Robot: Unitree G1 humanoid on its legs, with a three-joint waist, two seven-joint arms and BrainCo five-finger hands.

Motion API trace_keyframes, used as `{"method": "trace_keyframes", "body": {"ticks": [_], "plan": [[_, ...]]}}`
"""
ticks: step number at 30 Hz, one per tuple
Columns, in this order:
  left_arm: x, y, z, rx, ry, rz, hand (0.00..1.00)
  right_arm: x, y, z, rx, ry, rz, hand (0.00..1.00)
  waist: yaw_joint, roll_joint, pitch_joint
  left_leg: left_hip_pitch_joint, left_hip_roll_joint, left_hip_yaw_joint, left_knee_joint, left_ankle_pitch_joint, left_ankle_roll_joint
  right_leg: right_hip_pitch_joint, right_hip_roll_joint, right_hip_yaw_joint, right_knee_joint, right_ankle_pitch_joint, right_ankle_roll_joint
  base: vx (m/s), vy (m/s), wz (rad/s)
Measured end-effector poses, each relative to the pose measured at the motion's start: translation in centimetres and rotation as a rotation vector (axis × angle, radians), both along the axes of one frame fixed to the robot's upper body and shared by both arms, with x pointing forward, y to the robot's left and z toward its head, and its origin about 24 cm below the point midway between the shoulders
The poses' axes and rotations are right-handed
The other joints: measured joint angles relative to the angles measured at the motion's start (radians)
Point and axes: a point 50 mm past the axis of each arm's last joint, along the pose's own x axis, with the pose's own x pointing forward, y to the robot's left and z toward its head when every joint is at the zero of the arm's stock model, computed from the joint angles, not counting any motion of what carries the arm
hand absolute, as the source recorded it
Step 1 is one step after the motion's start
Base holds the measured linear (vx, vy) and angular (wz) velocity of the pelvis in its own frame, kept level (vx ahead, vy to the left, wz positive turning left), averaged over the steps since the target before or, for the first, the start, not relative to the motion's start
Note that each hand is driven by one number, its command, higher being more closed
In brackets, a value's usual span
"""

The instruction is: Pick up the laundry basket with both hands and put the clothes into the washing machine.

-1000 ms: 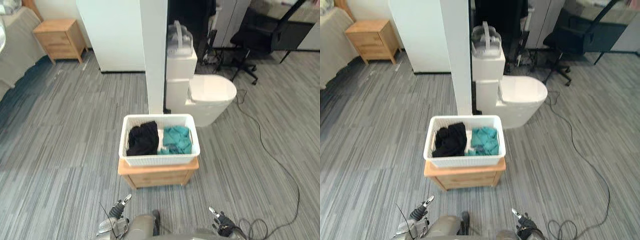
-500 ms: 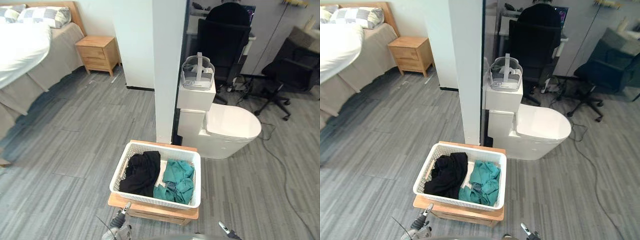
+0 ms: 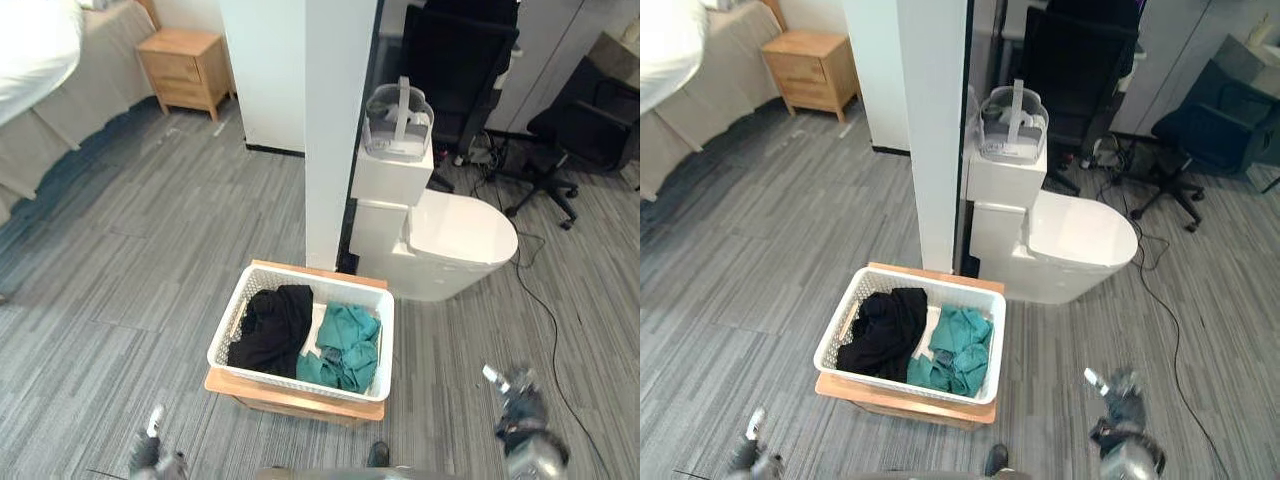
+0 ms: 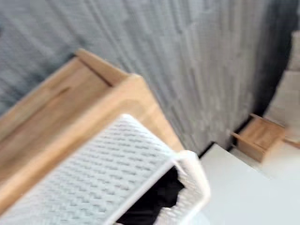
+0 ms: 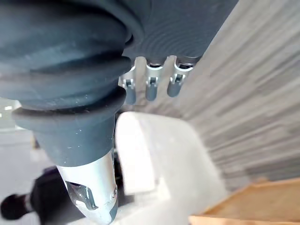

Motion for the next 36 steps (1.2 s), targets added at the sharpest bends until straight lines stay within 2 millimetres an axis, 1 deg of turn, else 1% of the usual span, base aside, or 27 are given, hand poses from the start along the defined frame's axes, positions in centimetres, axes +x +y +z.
{"method": "trace_keyframes", "body": {"ticks": [1, 2, 3, 4, 5, 6, 7, 9, 10, 12, 14, 15, 17, 19, 21, 23, 24, 27, 29, 31, 34, 36], "plan": [[1.0, 0.3, 0.9, 0.031, -0.044, -0.006, 0.0, 0.6, 0.0, 0.6, -0.017, -0.022, 0.006, 0.0, 0.0, 0.003, 0.013, -0.002, 0.0, 0.001, 0.007, -0.001, -0.001, -0.003, -0.001, 0.0, 0.007, 0.0, 0.0, 0.0, 0.0, 0.0], [2.9, 0.7, 2.7, 0.088, -0.12, -0.013, 0.0, 1.7, 0.3, 1.6, -0.048, -0.055, 0.023, 0.0, 0.002, 0.003, 0.037, -0.018, 0.0, 0.005, 0.025, -0.006, -0.006, -0.019, -0.003, 0.0, 0.024, -0.002, -0.004, -0.08, -0.005, -0.06], [4.6, 1.0, 4.4, 0.131, -0.182, -0.023, 0.0, 3.1, 0.8, 2.6, -0.068, -0.094, 0.055, 0.0, 0.004, 0.011, 0.058, -0.043, 0.0, 0.008, 0.042, -0.009, -0.008, -0.044, -0.006, 0.002, 0.038, -0.005, -0.008, -0.09, -0.007, -0.07], [5.4, 1.2, 5.1, 0.153, -0.206, -0.034, 0.0, 3.7, 1.1, 3.0, -0.076, -0.11, 0.073, 0.0, 0.004, 0.014, 0.07, -0.056, -0.001, 0.009, 0.051, -0.01, -0.008, -0.055, -0.007, 0.004, 0.042, -0.005, -0.008, -0.1, -0.016, -0.1], [7.3, 1.4, 6.7, 0.203, -0.244, -0.065, 0.0, 4.9, 1.7, 3.7, -0.089, -0.133, 0.121, 0.0, 0.009, 0.02, 0.091, -0.081, 0.0, 0.013, 0.065, -0.011, -0.009, -0.082, -0.007, 0.011, 0.056, -0.005, -0.009, -0.09, -0.033, -0.19], [9.2, 1.3, 8.1, 0.253, -0.267, -0.105, 0.0, 6.0, 2.3, 4.4, -0.112, -0.15, 0.172, 0.0, 0.027, 0.021, 0.111, -0.095, 0.002, 0.023, 0.072, -0.011, -0.009, -0.106, -0.004, 0.022, 0.07, -0.005, -0.012, -0.09, -0.041, -0.21], [10.0, 1.2, 8.7, 0.274, -0.28, -0.123, 0.0, 6.6, 2.5, 4.8, -0.124, -0.161, 0.194, 0.0, 0.03, 0.021, 0.119, -0.103, 0.003, 0.024, 0.078, -0.011, -0.009, -0.115, -0.003, 0.025, 0.073, -0.004, -0.014, -0.08, -0.051, -0.13], [13.2, 0.4, 11.0, 0.363, -0.308, -0.212, 0.0, 9.6, 3.7, 7.3, -0.172, -0.245, 0.274, 0.0, 0.03, 0.019, 0.162, -0.12, 0.006, 0.022, 0.101, -0.012, -0.011, -0.123, -0.001, 0.027, 0.08, 0.003, -0.025, -0.08, -0.046, -0.01], [14.0, 0.0, 11.5, 0.377, -0.314, -0.236, 0.0, 10.2, 4.1, 7.9, -0.182, -0.265, 0.291, 0.0, 0.031, 0.017, 0.169, -0.123, 0.006, 0.021, 0.104, -0.013, -0.011, -0.125, 0.0, 0.028, 0.081, 0.003, -0.026, -0.07, -0.03, -0.02], [16.5, -1.2, 12.5, 0.404, -0.319, -0.304, 0.0, 12.7, 6.0, 9.4, -0.187, -0.315, 0.361, 0.0, 0.032, 0.001, 0.188, -0.152, 0.006, 0.021, 0.124, -0.013, -0.013, -0.15, 0.0, 0.031, 0.089, 0.008, -0.031, -0.07, -0.021, -0.03], [18.1, -2.3, 13.0, 0.411, -0.318, -0.352, 0.0, 13.7, 7.0, 9.6, -0.178, -0.32, 0.402, 0.0, 0.038, -0.006, 0.213, -0.162, 0.006, 0.019, 0.134, -0.013, -0.013, -0.155, 0.001, 0.032, 0.089, 0.013, -0.035, -0.05, -0.017, -0.01], [19.3, -3.4, 13.4, 0.425, -0.309, -0.404, 0.0, 14.3, 7.8, 9.5, -0.163, -0.311, 0.431, 0.0, 0.049, -0.009, 0.233, -0.167, 0.007, 0.018, 0.14, -0.013, -0.013, -0.157, 0.002, 0.032, 0.089, 0.017, -0.04, -0.07, -0.02, 0.02], [20.6, -4.7, 13.9, 0.456, -0.293, -0.47, 0.0, 15.3, 8.9, 9.3, -0.133, -0.289, 0.469, 0.0, 0.054, -0.011, 0.265, -0.187, 0.006, 0.01, 0.158, -0.014, -0.014, -0.166, 0.002, 0.03, 0.088, 0.024, -0.042, -0.07, -0.012, 0.04], [21.6, -5.6, 14.3, 0.486, -0.27, -0.514, 0.0, 16.2, 9.9, 9.3, -0.089, -0.28, 0.491, 0.0, 0.058, -0.012, 0.286, -0.214, 0.006, 0.009, 0.173, -0.014, -0.014, -0.186, 0.004, 0.031, 0.086, 0.037, -0.044, -0.05, -0.004, -0.02], [22.3, -6.1, 14.3, 0.503, -0.231, -0.537, 0.0, 17.0, 10.7, 9.0, -0.065, -0.257, 0.505, 0.0, 0.061, -0.013, 0.304, -0.226, 0.007, 0.009, 0.18, -0.014, -0.014, -0.189, 0.009, 0.033, 0.068, 0.053, -0.047, -0.04, 0.001, -0.05], [23.0, -6.5, 14.4, 0.516, -0.205, -0.557, 0.0, 17.7, 11.2, 9.1, -0.045, -0.25, 0.51, 0.0, 0.07, -0.015, 0.321, -0.244, 0.011, 0.011, 0.196, -0.016, -0.017, -0.191, 0.018, 0.041, 0.045, 0.076, -0.049, -0.06, 0.005, -0.11], [23.6, -6.7, 15.1, 0.535, -0.205, -0.561, 0.0, 18.1, 11.4, 9.0, -0.037, -0.235, 0.513, 0.0, 0.077, -0.017, 0.327, -0.259, 0.014, 0.01, 0.206, -0.017, -0.018, -0.192, 0.023, 0.044, 0.022, 0.09, -0.049, -0.06, 0.008, -0.11], [24.7, -7.0, 16.5, 0.59, -0.205, -0.57, 0.0, 19.1, 12.3, 8.5, -0.014, -0.181, 0.537, 0.0, 0.082, -0.019, 0.338, -0.304, 0.021, 0.003, 0.234, -0.02, -0.022, -0.209, 0.036, 0.043, -0.006, 0.114, -0.053, -0.07, 0.001, 0.0], [25.1, -7.0, 17.2, 0.621, -0.199, -0.578, 0.0, 19.5, 12.9, 8.3, 0.009, -0.162, 0.544, 0.0, 0.081, -0.02, 0.339, -0.327, 0.021, -0.002, 0.245, -0.02, -0.022, -0.218, 0.04, 0.04, -0.019, 0.127, -0.056, -0.05, 0.003, 0.01], [25.4, -7.2, 17.5, 0.664, -0.181, -0.594, 0.0, 19.7, 13.1, 8.1, 0.028, -0.144, 0.538, 0.0, 0.081, -0.022, 0.346, -0.337, 0.021, -0.003, 0.258, -0.02, -0.022, -0.219, 0.04, 0.042, -0.025, 0.134, -0.053, -0.04, 0.015, 0.0], [26.2, -7.8, 18.7, 0.728, -0.174, -0.615, 0.0, 20.2, 13.1, 7.8, 0.054, -0.113, 0.527, 0.0, 0.08, -0.032, 0.352, -0.375, 0.019, -0.008, 0.278, -0.022, -0.02, -0.23, 0.042, 0.04, -0.048, 0.155, -0.049, -0.07, 0.035, 0.04], [26.6, -7.9, 19.3, 0.763, -0.167, -0.627, 0.0, 20.8, 13.1, 8.4, 0.081, -0.132, 0.516, 0.0, 0.079, -0.033, 0.353, -0.408, 0.015, -0.013, 0.3, -0.023, -0.018, -0.247, 0.041, 0.04, -0.056, 0.165, -0.043, -0.07, 0.045, 0.03]]}}
